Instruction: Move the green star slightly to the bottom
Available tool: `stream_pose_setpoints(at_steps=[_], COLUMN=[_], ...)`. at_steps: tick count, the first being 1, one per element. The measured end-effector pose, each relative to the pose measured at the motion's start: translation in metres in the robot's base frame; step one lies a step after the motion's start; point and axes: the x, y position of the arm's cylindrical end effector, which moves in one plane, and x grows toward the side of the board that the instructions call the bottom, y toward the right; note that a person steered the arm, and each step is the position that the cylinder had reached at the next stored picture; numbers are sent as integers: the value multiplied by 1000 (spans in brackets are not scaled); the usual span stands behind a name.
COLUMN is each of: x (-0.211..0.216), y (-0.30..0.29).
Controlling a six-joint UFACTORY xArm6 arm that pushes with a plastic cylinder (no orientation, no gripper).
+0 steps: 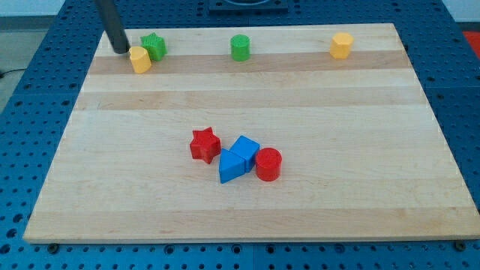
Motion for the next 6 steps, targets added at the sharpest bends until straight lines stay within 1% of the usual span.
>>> stream_pose_setpoints(at_steps=[1, 2, 4, 5, 6], x=[-28, -41, -41, -24, -25], y=[12, 12, 12, 13, 35])
